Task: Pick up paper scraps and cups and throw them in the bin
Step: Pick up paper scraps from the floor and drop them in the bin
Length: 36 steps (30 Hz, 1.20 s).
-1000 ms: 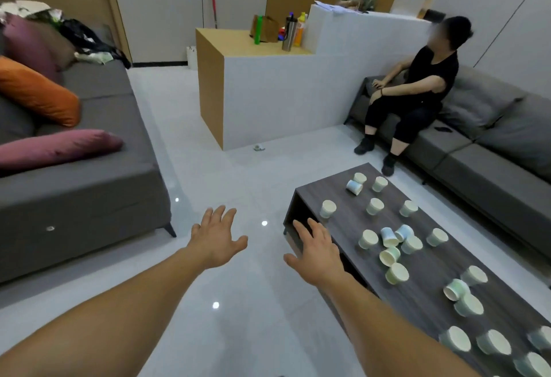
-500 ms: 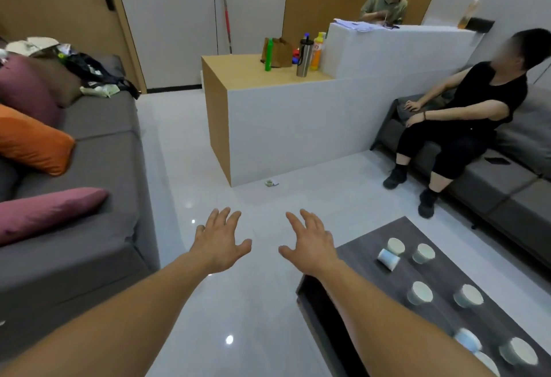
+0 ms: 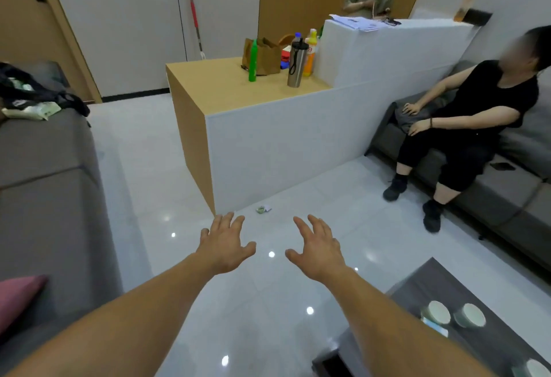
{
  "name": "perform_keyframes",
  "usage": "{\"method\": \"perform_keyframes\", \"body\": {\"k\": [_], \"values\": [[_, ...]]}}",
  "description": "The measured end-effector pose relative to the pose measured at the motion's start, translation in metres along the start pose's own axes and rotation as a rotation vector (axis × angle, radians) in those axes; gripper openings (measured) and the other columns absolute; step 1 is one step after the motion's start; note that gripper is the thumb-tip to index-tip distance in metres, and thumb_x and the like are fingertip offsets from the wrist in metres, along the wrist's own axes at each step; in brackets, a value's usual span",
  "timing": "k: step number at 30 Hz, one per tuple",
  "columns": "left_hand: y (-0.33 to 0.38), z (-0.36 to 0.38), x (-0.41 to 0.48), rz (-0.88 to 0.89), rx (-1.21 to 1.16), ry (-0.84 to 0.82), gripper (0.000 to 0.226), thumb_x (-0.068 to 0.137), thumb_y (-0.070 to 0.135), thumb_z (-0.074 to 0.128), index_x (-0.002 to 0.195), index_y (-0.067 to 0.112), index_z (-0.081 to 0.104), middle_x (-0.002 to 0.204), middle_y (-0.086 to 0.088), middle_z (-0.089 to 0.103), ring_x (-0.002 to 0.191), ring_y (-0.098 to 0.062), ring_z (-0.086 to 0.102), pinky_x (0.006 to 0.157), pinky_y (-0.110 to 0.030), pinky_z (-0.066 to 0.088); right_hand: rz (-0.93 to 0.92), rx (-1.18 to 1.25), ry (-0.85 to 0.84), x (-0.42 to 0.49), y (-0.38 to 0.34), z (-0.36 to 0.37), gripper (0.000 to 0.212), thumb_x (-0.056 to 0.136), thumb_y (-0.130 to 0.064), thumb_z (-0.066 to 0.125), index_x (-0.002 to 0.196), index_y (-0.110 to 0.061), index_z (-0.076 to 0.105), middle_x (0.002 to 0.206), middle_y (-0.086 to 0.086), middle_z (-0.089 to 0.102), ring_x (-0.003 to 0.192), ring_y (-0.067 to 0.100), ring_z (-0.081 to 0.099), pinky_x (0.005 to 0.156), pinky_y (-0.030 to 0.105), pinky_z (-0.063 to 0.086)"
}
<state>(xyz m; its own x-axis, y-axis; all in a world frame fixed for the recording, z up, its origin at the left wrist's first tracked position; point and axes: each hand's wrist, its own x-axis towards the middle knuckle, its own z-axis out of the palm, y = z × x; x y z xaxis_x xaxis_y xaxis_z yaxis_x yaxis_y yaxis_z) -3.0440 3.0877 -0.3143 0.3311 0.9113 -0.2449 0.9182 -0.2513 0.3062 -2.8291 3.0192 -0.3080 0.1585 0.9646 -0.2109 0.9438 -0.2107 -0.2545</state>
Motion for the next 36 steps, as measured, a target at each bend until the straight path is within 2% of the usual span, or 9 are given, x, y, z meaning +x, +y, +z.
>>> {"method": "perform_keyframes", "body": {"k": [8, 21, 29, 36], "values": [[0.006, -0.019, 0.157, 0.041, 0.043, -0.084, 0.078, 0.090, 0.060, 0.041, 0.153, 0.023, 0.012, 0.161, -0.002, 0.006, 0.148, -0.025, 0.000, 0.117, -0.051, 0.014, 0.037, 0.016, -0.074, 0.148, 0.023, -0.006, 0.080, 0.092, -0.053, 0.051, 0.155, -0.033, 0.007, 0.163, 0.001, 0.000, 0.149, 0.024, -0.003, 0.116, 0.048, 0.023], [0.012, -0.030, 0.374, -0.076, -0.002, -0.217, 0.078, 0.091, 0.059, 0.042, 0.153, 0.021, 0.013, 0.161, -0.003, 0.010, 0.148, -0.024, 0.003, 0.117, -0.047, 0.017, -0.006, 0.022, -0.221, 0.386, 0.067, -0.026, 0.078, 0.092, -0.052, 0.051, 0.155, -0.032, 0.010, 0.162, 0.002, 0.004, 0.149, 0.024, 0.000, 0.114, 0.047, 0.025], [-0.022, 0.013, 0.526, -0.077, -0.039, -0.400, 0.077, 0.092, 0.056, 0.043, 0.153, 0.019, 0.014, 0.160, -0.004, 0.012, 0.147, -0.023, 0.005, 0.118, -0.043, 0.017, 0.074, 0.009, -0.350, 0.515, 0.088, 0.033, 0.078, 0.094, -0.052, 0.049, 0.155, -0.030, 0.008, 0.163, 0.002, 0.003, 0.149, 0.024, 0.001, 0.112, 0.045, 0.028], [-0.056, 0.116, 0.646, -0.105, -0.089, -0.545, 0.073, 0.094, 0.052, 0.046, 0.152, 0.018, 0.017, 0.159, -0.002, 0.017, 0.146, -0.020, 0.010, 0.118, -0.038, 0.017, 0.143, 0.082, -0.435, 0.632, 0.132, 0.150, 0.077, 0.093, -0.051, 0.049, 0.155, -0.032, 0.007, 0.163, 0.002, 0.004, 0.149, 0.023, 0.003, 0.112, 0.044, 0.030]]}}
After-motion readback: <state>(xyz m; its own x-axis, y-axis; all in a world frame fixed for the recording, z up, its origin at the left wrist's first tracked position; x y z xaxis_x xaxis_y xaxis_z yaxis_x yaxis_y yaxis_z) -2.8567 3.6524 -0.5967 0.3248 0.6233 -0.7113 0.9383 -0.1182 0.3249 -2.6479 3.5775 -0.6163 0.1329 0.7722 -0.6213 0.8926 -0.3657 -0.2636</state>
